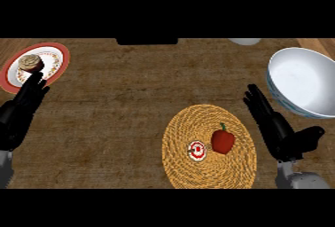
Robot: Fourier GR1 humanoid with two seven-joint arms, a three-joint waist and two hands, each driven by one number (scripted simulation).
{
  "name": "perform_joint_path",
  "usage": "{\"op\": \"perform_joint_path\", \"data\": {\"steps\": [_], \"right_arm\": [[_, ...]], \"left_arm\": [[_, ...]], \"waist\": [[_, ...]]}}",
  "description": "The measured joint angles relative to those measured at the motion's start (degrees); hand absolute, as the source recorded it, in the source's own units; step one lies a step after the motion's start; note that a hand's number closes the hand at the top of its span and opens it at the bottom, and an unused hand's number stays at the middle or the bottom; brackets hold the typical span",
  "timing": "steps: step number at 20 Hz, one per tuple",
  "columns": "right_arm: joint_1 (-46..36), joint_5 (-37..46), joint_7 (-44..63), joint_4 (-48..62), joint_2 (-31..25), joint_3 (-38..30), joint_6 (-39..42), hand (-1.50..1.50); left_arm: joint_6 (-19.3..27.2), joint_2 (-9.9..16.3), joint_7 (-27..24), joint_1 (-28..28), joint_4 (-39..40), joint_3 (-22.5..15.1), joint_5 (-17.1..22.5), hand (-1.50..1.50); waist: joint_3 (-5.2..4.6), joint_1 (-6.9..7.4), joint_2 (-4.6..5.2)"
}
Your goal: Pick the bell pepper from the placemat and place it in the bowl
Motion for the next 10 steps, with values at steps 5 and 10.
{"op": "perform_joint_path", "data": {"steps": [5, 10], "right_arm": [[-2.44, 8.67, 0.52, -8.26, -4.23, -2.12, -6.29, 1.50], [2.06, 23.92, 9.13, -6.57, -14.21, -5.00, -12.17, -1.50]], "left_arm": [[3.43, -0.28, 0.74, -0.11, -1.60, 1.10, -2.19, 0.00], [6.26, -0.55, 1.08, 0.82, -0.90, 2.19, -3.10, 0.00]], "waist": [[-0.21, -0.19, 0.79], [-1.21, -3.15, 1.05]]}}
